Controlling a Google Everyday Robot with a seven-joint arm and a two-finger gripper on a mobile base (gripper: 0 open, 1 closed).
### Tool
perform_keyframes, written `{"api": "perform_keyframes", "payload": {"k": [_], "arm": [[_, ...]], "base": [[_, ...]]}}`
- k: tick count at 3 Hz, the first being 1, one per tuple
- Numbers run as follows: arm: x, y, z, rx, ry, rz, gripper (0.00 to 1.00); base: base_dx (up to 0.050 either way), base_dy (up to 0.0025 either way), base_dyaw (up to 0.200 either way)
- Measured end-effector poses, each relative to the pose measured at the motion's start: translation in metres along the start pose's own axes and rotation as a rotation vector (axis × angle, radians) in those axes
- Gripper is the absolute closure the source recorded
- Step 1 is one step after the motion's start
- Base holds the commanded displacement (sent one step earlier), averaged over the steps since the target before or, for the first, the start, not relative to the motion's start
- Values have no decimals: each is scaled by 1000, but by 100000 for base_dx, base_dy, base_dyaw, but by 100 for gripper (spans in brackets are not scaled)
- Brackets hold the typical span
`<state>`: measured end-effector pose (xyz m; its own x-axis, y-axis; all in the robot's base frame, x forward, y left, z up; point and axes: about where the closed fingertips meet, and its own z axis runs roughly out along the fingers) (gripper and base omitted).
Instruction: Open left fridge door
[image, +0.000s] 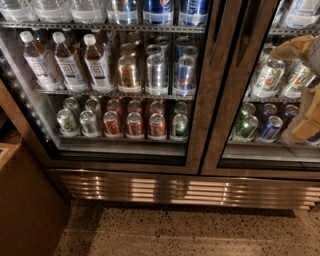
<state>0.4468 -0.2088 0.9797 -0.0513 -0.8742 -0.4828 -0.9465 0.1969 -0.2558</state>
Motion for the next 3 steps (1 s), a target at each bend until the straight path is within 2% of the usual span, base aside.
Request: {"api": "perform_keyframes", "payload": {"k": [1,2,3], "arm": [[3,1,-1,-32,-174,10,0],[-8,2,-2,-39,-216,12,0],[-19,-15,-4,-27,-214,-2,0]], "base": [[0,0,0],[0,0,0],[0,0,0]]}}
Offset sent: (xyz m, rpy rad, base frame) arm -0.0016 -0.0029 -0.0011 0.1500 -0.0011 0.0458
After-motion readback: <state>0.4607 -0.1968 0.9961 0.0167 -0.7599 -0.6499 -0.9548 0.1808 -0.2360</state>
